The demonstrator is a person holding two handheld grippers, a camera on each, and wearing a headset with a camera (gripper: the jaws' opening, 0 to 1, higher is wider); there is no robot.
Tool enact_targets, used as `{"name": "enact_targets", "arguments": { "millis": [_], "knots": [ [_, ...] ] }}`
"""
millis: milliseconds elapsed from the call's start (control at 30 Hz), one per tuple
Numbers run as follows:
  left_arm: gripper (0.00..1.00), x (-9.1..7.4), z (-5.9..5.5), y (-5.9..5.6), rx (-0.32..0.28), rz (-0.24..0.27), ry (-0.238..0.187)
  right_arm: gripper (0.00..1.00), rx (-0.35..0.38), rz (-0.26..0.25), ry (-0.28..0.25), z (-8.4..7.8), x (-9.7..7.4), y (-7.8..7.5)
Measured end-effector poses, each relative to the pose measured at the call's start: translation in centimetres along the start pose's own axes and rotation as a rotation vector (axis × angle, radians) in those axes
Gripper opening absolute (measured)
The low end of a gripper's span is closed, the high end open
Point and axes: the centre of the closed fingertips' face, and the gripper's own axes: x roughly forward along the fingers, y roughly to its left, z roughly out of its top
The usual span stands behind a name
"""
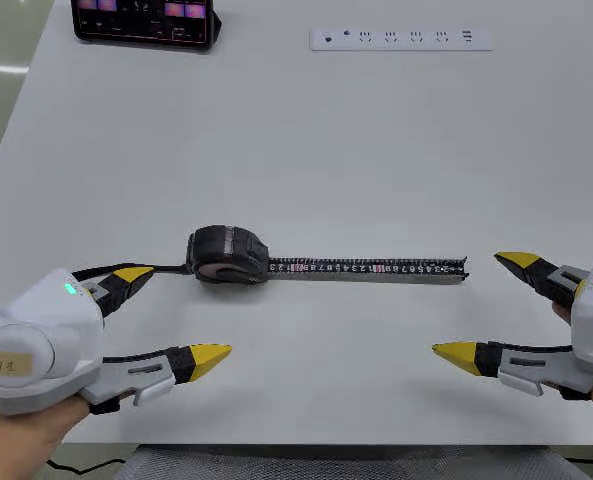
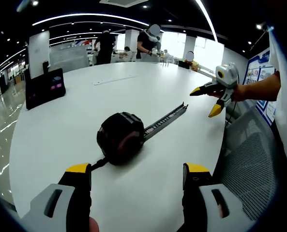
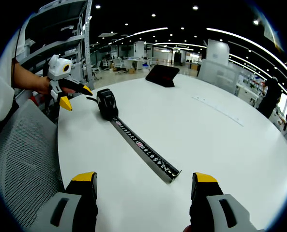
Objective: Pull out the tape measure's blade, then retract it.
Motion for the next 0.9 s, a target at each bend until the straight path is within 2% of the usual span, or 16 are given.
{"name": "enact_targets", "arguments": {
  "millis": [633, 900],
  "knots": [
    [0.80, -0.5, -0.5, -0.6, -0.019, 0.023, -0.023, 0.84, 0.016, -0.004, -0.010, -0.8, -0.5, 1.6],
    [0.80, -0.5, -0.7, -0.8, -0.021, 0.020, -0.022, 0.85, 0.012, -0.001, -0.003, -0.9, -0.5, 1.7]
  ]
}}
